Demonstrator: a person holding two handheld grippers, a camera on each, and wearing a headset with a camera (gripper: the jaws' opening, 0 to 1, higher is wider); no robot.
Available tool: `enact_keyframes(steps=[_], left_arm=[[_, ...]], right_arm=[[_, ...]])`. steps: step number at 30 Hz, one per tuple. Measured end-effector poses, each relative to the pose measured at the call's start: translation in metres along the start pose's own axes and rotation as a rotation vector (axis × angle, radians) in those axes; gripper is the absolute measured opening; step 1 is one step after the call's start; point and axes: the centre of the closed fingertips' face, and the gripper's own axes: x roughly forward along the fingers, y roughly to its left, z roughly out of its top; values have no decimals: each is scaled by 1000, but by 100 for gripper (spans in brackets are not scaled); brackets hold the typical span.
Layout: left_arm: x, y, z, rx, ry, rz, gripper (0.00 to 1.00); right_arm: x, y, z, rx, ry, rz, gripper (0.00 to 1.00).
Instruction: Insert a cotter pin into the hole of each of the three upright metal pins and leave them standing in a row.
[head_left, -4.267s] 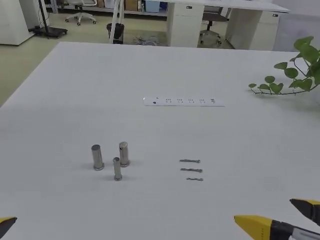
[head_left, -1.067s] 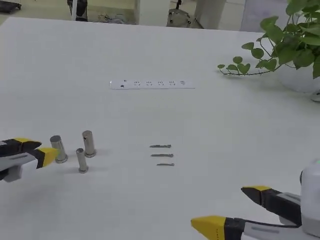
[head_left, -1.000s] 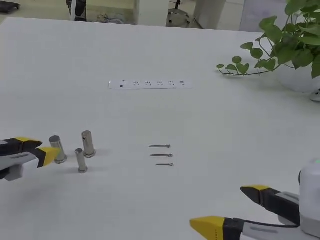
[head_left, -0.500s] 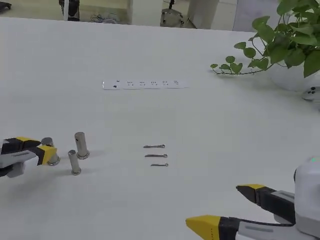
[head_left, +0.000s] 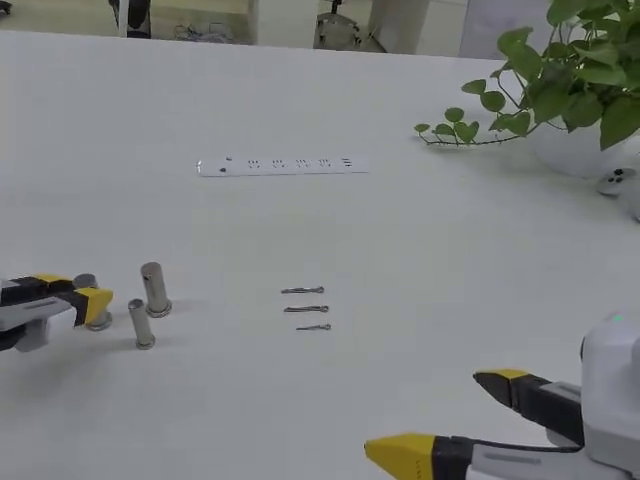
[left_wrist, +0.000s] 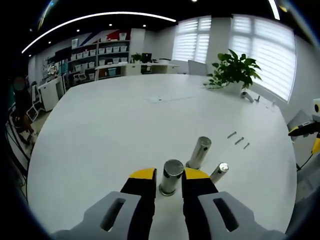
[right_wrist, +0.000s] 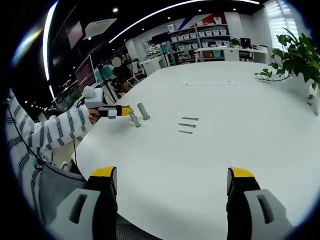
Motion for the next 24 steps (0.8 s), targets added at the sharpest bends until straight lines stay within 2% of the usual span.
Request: enact_keyframes(steps=[4, 6, 15, 19, 22, 24], left_arm=[[1, -1, -1, -7, 4, -5, 14], [1, -2, -1, -30, 5, -13, 12], [2, -1, -1, -38, 3, -25, 12], [2, -2, -1, -8, 4, -21, 11], [1, 1, 0, 15, 2, 2, 10], [-1, 3, 0, 12, 8, 10, 9]], right_arm=[[0, 1, -1, -2, 2, 2, 90], [0, 2, -2, -3, 5, 6, 90], [0, 4, -5, 2, 14, 9, 89], [-1, 3, -5, 6, 9, 3, 90], [-2, 2, -6, 0, 13, -1, 90], [-2, 1, -5, 1, 11, -1, 90]])
